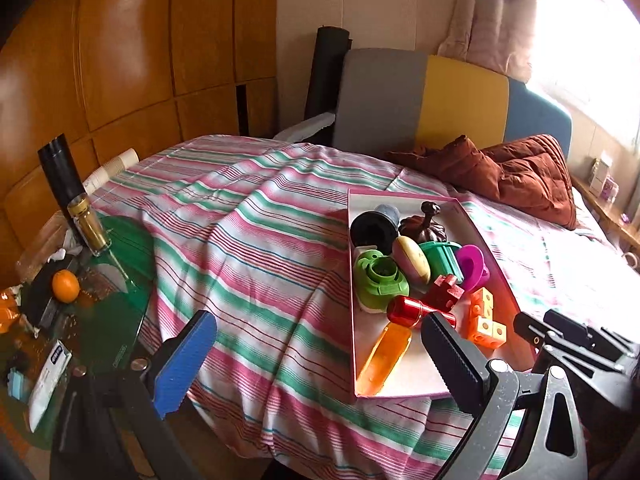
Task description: Organize rigid objects
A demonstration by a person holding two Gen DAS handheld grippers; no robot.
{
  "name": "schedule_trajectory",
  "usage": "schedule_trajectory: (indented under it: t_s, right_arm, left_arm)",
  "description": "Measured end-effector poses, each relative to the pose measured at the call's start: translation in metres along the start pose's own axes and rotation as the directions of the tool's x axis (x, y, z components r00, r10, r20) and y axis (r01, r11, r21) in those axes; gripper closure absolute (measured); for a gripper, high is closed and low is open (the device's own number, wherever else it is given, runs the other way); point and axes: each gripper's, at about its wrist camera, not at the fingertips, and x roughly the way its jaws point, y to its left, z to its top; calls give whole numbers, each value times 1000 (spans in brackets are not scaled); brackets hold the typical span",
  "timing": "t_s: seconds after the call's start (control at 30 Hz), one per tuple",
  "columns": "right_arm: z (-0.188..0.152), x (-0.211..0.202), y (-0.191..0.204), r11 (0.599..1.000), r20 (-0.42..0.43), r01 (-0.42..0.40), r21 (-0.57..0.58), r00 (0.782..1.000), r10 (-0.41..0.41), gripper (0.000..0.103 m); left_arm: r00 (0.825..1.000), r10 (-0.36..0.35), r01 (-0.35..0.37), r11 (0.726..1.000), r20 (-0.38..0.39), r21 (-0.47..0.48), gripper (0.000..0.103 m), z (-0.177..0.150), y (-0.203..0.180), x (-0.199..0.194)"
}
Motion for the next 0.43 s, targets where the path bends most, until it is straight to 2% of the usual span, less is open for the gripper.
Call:
schedule_trajectory:
  t_s: [0.27, 0.43]
  right_arm:
    - [-3, -10, 0, 1000, 37, 20, 5, 999, -20, 62]
    - [-2, -10, 4, 1000, 37, 19, -12, 999, -18, 62]
  left_arm:
    - [1000, -10, 10, 1000, 22, -22, 1, -3, 2, -7]
    - [1000, -25, 25, 999, 6, -20, 1, -4, 0, -5]
